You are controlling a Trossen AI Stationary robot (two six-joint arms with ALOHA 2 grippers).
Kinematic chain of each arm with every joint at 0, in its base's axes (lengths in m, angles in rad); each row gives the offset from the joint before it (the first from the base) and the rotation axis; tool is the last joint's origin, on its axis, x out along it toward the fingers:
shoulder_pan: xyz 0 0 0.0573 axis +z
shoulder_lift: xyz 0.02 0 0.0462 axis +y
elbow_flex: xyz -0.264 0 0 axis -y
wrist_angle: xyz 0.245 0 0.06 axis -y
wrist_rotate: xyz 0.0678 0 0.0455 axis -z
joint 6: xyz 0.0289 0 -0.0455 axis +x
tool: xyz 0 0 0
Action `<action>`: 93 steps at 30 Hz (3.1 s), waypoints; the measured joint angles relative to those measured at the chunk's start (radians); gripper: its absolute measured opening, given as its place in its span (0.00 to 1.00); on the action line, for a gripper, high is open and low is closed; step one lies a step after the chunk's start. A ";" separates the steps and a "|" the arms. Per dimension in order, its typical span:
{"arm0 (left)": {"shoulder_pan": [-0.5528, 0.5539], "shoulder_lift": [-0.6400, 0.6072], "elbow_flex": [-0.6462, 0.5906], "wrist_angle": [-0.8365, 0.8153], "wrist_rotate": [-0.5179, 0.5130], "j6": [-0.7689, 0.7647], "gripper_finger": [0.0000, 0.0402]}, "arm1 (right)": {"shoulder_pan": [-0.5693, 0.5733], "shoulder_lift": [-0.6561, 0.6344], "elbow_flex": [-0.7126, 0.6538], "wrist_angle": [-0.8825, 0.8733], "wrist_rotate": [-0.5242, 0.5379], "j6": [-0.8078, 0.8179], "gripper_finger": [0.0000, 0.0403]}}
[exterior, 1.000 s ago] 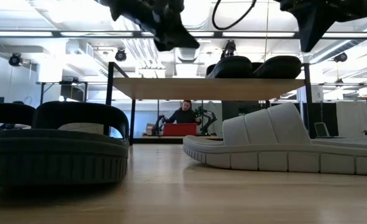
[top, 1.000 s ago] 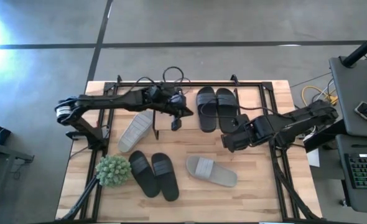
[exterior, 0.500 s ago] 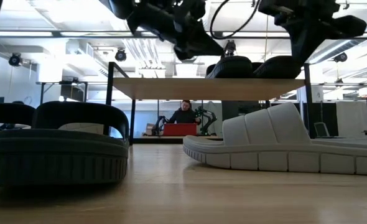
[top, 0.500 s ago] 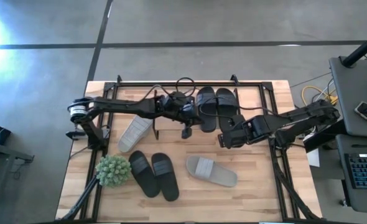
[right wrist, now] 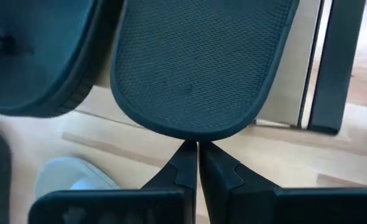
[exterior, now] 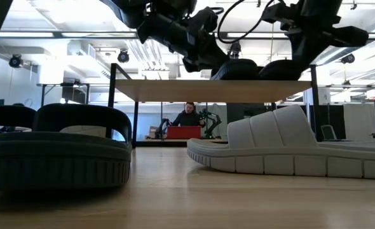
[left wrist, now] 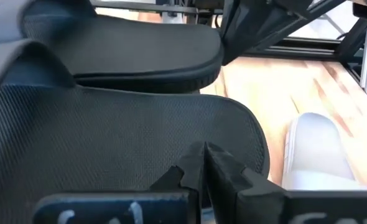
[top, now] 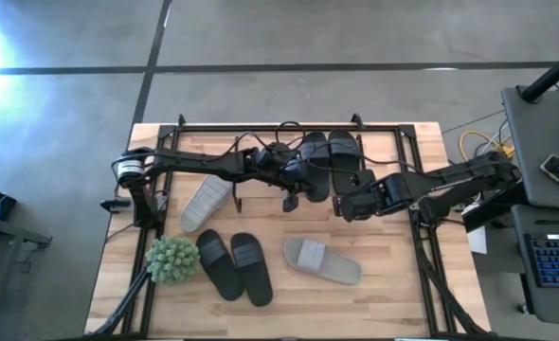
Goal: Pick and place slides into the shelf
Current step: Put the right black slipper on the shelf
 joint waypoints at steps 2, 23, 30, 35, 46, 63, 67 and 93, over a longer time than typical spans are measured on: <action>0.000 -0.006 0.000 0.000 0.000 0.000 0.00 | -0.002 -0.009 0.005 0.016 0.000 -0.013 0.02; 0.032 -0.096 -0.044 -0.166 -0.143 0.026 0.00 | 0.081 -0.068 0.194 -0.132 0.039 -0.036 0.02; 0.052 -0.050 -0.039 -0.140 -0.160 0.027 0.00 | 0.081 -0.067 0.190 -0.136 0.060 -0.036 0.02; 0.061 -0.109 -0.043 -0.307 -0.168 0.026 0.00 | 0.081 -0.067 0.187 -0.136 0.059 -0.056 0.02; -0.198 -0.510 -0.066 -0.796 -0.273 -0.063 0.00 | 0.088 -0.055 0.193 0.056 -0.014 -0.360 0.02; -0.874 -0.720 -0.168 -1.180 -0.707 -0.830 0.00 | 0.099 0.346 0.485 0.242 -0.188 -1.005 0.10; -0.968 -0.673 -0.208 -1.195 -0.694 -0.872 0.00 | 0.108 0.446 0.615 0.123 -0.180 -0.974 0.21; -1.246 -0.662 -0.237 -1.326 -0.895 -1.209 0.00 | 0.216 1.144 1.216 0.089 0.069 -1.417 0.42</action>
